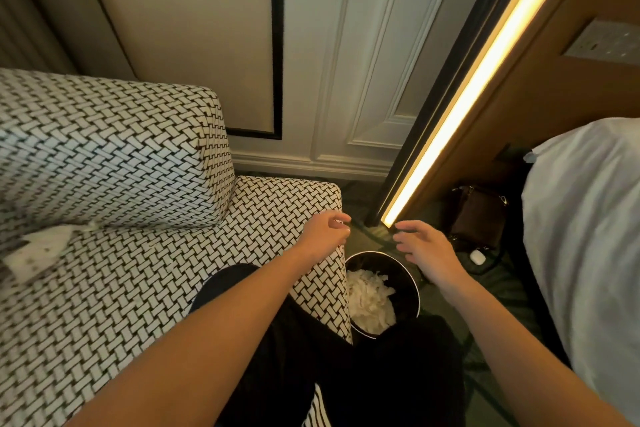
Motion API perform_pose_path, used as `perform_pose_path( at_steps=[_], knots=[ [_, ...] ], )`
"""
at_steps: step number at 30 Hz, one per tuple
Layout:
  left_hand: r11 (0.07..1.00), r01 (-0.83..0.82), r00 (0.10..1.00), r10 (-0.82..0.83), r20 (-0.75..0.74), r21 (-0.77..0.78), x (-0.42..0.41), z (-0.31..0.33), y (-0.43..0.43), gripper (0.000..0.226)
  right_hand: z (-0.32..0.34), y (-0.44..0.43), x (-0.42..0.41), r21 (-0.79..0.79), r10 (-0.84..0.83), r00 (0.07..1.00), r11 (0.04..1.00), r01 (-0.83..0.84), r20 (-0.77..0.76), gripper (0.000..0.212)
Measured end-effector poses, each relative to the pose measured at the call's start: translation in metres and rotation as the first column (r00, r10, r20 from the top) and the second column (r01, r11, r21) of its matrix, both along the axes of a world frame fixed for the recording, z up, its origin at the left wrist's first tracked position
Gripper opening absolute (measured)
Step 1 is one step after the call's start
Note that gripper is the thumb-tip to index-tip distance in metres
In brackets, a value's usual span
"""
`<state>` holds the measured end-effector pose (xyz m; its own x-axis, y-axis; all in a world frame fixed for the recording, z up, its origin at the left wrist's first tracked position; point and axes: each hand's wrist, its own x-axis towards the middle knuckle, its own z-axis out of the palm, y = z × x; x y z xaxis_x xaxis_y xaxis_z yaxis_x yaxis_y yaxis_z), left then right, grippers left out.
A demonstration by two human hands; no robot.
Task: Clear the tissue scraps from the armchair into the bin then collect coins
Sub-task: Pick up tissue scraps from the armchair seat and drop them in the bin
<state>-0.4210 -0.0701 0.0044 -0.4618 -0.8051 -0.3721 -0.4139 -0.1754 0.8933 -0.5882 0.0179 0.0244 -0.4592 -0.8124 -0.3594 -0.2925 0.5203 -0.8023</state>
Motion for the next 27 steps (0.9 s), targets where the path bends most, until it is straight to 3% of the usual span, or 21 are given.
perform_pose_path(
  at_steps=[9, 18, 23, 27],
  knots=[
    [0.962, -0.273, 0.959, 0.271, -0.085, -0.012, 0.106, 0.016, -0.026, 0.022, 0.023, -0.053, 0.116, -0.147, 0.202, 0.978, 0.967, -0.207, -0.043, 0.014],
    [0.833, -0.552, 0.832, 0.553, -0.046, 0.024, 0.258, -0.013, -0.032, 0.022, -0.001, -0.089, 0.246, -0.121, 0.497, 0.865, 0.857, -0.502, -0.069, 0.017],
    [0.727, -0.68, 0.715, 0.687, 0.132, -0.102, 0.332, -0.041, -0.031, 0.032, -0.023, -0.104, 0.308, -0.103, 0.631, 0.773, 0.766, -0.634, -0.065, 0.019],
    [0.763, -0.603, 0.626, 0.635, 0.453, -0.235, 0.374, -0.061, -0.034, 0.041, -0.042, -0.111, 0.341, -0.099, 0.691, 0.72, 0.713, -0.694, -0.065, 0.023]
  ],
)
